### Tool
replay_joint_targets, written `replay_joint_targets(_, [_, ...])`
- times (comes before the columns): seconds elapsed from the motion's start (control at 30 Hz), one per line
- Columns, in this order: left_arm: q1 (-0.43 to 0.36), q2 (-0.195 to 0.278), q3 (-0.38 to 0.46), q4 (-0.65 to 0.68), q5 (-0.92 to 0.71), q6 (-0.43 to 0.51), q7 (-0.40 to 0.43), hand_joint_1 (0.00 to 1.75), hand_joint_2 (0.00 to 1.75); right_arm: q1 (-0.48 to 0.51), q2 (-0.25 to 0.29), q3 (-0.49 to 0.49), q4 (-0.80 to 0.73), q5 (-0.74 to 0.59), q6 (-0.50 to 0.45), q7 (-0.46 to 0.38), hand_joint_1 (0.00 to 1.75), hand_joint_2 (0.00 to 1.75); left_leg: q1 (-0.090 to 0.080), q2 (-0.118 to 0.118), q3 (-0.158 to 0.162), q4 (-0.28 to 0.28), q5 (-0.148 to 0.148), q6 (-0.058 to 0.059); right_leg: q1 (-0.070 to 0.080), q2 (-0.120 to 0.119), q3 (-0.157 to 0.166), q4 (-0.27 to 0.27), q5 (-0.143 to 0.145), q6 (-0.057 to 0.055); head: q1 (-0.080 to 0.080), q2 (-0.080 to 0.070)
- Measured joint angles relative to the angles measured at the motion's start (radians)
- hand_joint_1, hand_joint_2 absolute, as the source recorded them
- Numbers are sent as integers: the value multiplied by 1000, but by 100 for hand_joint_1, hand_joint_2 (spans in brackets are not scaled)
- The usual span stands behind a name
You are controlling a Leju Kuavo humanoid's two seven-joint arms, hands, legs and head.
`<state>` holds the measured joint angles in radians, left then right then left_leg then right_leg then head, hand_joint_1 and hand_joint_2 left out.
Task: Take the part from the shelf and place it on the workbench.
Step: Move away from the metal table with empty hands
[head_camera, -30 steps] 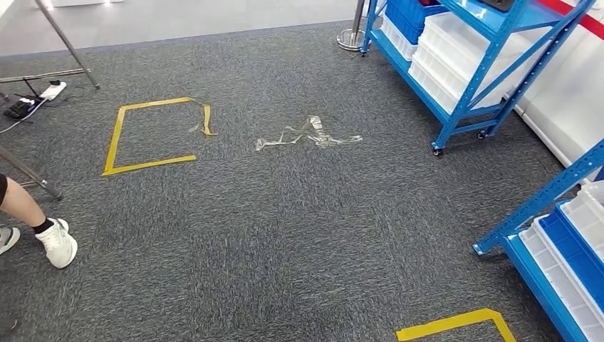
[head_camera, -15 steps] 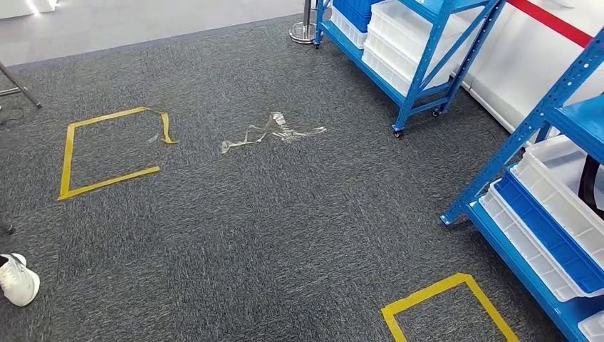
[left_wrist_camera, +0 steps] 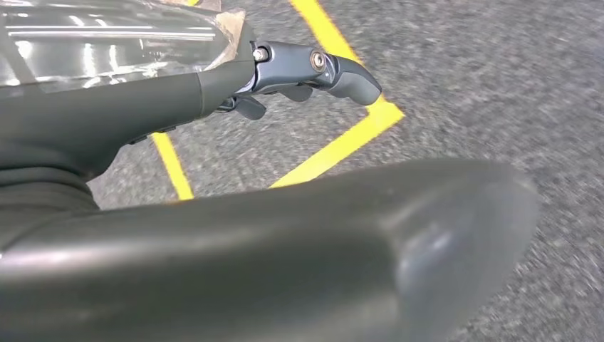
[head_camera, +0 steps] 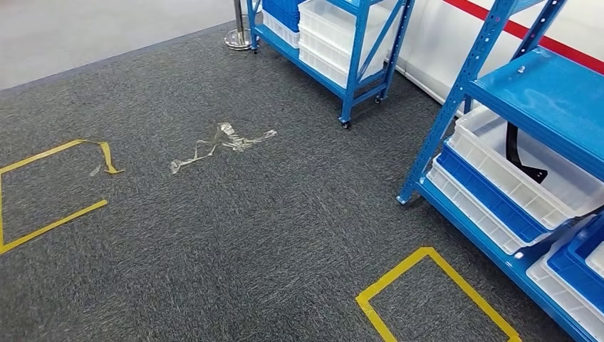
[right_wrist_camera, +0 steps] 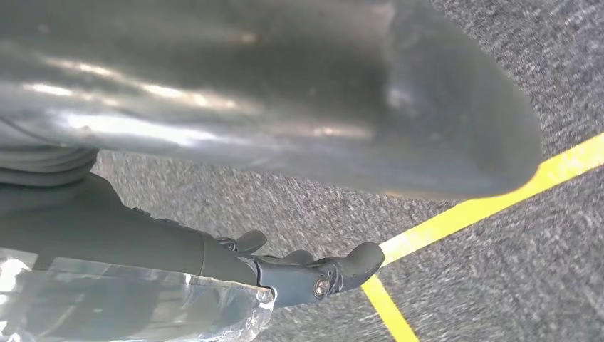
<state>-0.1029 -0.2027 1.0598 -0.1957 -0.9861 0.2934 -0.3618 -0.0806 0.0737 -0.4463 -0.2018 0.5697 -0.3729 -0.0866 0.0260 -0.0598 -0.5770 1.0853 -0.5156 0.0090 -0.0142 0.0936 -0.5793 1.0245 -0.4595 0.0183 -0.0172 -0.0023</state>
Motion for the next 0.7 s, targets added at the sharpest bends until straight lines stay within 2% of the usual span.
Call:
replay_joint_targets(0.03, [0, 0, 0, 0, 0, 0, 0, 0, 0, 0, 0, -2, 0, 0, 0, 0, 0, 0, -1, -14, 11, -30, 9, 2, 1, 10, -4, 1, -1, 6, 1, 0])
replay_joint_targets(0.07, [-1, 0, 0, 0, -1, 0, 0, 0, 0, 1, 0, -3, 0, 0, -1, 0, 0, 0, -5, -16, 14, -39, 9, 5, 1, 20, -7, 0, 0, 15, 2, 0])
replay_joint_targets(0.1, [-2, -1, 0, 0, -1, 0, 0, 0, 0, 3, 0, -5, 0, 0, -2, 0, 0, 0, -8, -4, 15, -41, 11, 12, -1, 30, -12, -3, 1, 23, 3, 0])
replay_joint_targets(0.13, [-3, -1, 0, 0, -2, 0, 1, 0, 0, 6, 0, -6, 0, 0, -4, 0, 0, 0, -10, 7, 18, -46, 14, 21, -4, 25, -16, -1, 1, 30, 3, 0])
replay_joint_targets(0.2, [-4, -2, 0, 0, -3, 0, 1, 0, 0, 9, 0, -7, 0, 1, -5, 0, 0, 0, -10, 30, 25, -57, 22, 38, -2, -19, -40, 44, -22, 32, 7, 0])
replay_joint_targets(0.23, [-3, -2, 0, 0, -4, 0, 2, 0, 0, 7, 0, -7, 0, 2, -5, -1, 0, 0, -11, 43, 27, -60, 24, 43, -2, -50, -65, 97, -48, 28, 10, 0])
replay_joint_targets(0.27, [-3, -3, 0, 0, -4, 0, 2, 0, 0, 6, 1, -7, 0, 3, -5, -1, 0, 0, -13, 56, 27, -61, 23, 46, -1, -69, -100, 166, -79, 25, 12, 0])
replay_joint_targets(0.3, [-2, -3, 0, 0, -5, 0, 2, 0, 0, 5, 1, -8, 0, 3, -5, -2, 0, 0, -14, 71, 26, -61, 22, 48, -2, -77, -135, 234, -104, 26, 13, 0])
replay_joint_targets(0.33, [-2, -3, 0, 0, -5, 0, 2, 0, 0, 6, 1, -8, 0, 4, -6, -2, 0, 0, -15, 84, 26, -61, 21, 48, -3, -80, -158, 279, -117, 29, 13, 0])
replay_joint_targets(0.37, [-2, -3, 0, 0, -5, 0, 3, 0, 0, 8, 1, -8, 0, 4, -6, -2, 0, 0, -16, 97, 27, -61, 19, 48, -5, -83, -162, 286, -115, 37, 13, 0])
replay_joint_targets(0.4, [-2, -3, 0, 0, -5, 0, 3, 0, 0, 10, 1, -8, 0, 5, -6, -2, 0, 0, -15, 108, 29, -61, 17, 46, -6, -88, -143, 249, -96, 46, 14, 0])
replay_joint_targets(0.43, [-3, -3, 0, 0, -5, 0, 3, 0, 0, 11, 1, -9, 0, 5, -6, -2, 0, 0, -15, 119, 32, -60, 14, 43, -8, -101, -106, 178, -69, 55, 14, 0])
replay_joint_targets(0.47, [-3, -3, 0, 0, -5, 0, 3, 0, 0, 11, 1, -9, 0, 5, -6, -2, 0, 0, -17, 128, 36, -60, 11, 39, -8, -127, -67, 104, -42, 59, 15, 0])
replay_joint_targets(0.5, [-2, -2, 0, 0, -6, 0, 3, 0, 0, 9, 1, -9, 0, 5, -6, -2, 0, 0, -20, 137, 40, -59, 6, 33, -6, -151, -34, 45, -21, 59, 15, 0])
replay_joint_targets(0.53, [-3, -2, 0, 0, -6, 0, 3, 0, 0, 8, 2, -10, 0, 5, -7, -2, 0, 0, -23, 146, 45, -59, 1, 26, -4, -168, -15, 11, -8, 53, 14, 0])
replay_joint_targets(0.57, [-3, -2, 0, 0, -6, 0, 4, 0, 0, 7, 3, -10, 0, 6, -7, -2, 0, 0, -25, 155, 50, -60, -3, 21, 0, -175, -9, 2, -3, 46, 14, 0])
replay_joint_targets(0.6, [-4, -3, -1, 0, -7, -1, 5, 0, 0, 7, 3, -11, 0, 6, -8, -3, 0, 0, -26, 166, 55, -62, -7, 15, 3, -164, -8, 1, -1, 40, 12, 0])
replay_joint_targets(0.63, [-6, -3, -1, 0, -7, -1, 5, 0, 0, 7, 2, -12, 0, 6, -8, -3, 0, 0, -23, 169, 60, -61, -11, 9, -2, -150, -7, 0, 0, 32, 11, 0])
replay_joint_targets(0.67, [-8, -4, -1, 0, -8, -2, 6, 0, 0, 7, 2, -13, 0, 6, -10, -3, 0, 0, -19, 158, 60, -53, -19, 3, -6, -138, -6, -2, 1, 27, 11, 0])
replay_joint_targets(0.7, [-10, -6, -2, 0, -8, -2, 6, 0, 0, 7, 1, -14, 0, 7, -11, -3, 0, 0, -16, 135, 51, -28, -38, -1, -10, -126, -5, -4, 3, 17, 10, 0])
